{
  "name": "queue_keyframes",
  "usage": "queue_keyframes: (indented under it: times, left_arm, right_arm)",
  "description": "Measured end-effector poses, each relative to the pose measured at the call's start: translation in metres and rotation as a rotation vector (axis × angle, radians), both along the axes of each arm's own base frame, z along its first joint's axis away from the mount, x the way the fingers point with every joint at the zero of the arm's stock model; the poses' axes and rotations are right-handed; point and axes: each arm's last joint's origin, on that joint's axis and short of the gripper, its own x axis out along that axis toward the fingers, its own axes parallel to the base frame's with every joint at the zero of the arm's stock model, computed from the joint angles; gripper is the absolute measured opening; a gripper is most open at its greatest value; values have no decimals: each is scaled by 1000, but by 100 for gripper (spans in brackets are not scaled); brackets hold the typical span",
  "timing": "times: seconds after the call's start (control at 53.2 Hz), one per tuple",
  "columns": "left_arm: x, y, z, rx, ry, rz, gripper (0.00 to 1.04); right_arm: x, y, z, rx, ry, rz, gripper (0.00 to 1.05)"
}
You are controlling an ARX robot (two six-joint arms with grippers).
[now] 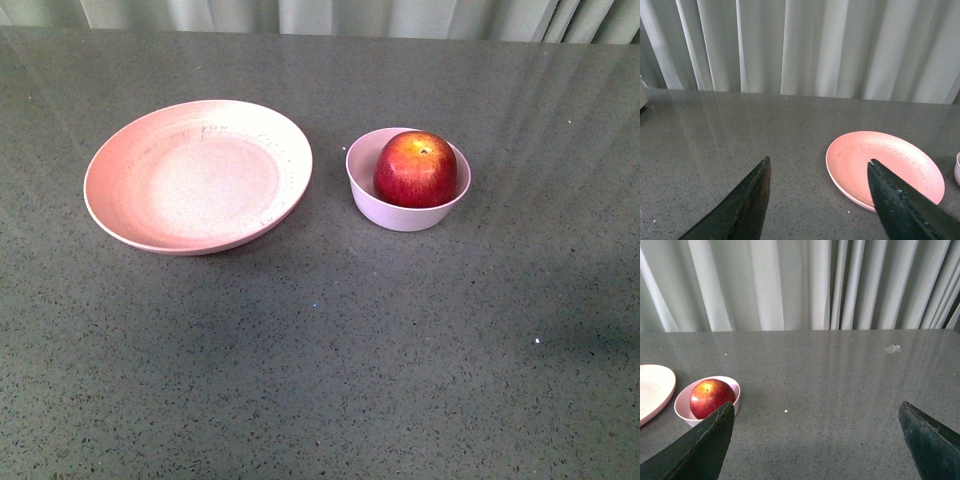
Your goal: Move apple from plate to bowl
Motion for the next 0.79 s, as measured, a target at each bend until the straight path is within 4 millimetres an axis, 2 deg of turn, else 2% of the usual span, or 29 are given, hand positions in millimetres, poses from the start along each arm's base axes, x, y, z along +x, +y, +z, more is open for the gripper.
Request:
queue_keyframes:
  times: [0.188,0.79]
  left_arm:
    - [0,0,0,0,0,0,97]
    - [0,0,0,2,0,0,96]
  right_arm:
    - [0,0,0,0,0,0,96]
    - [0,0,0,0,0,0,96]
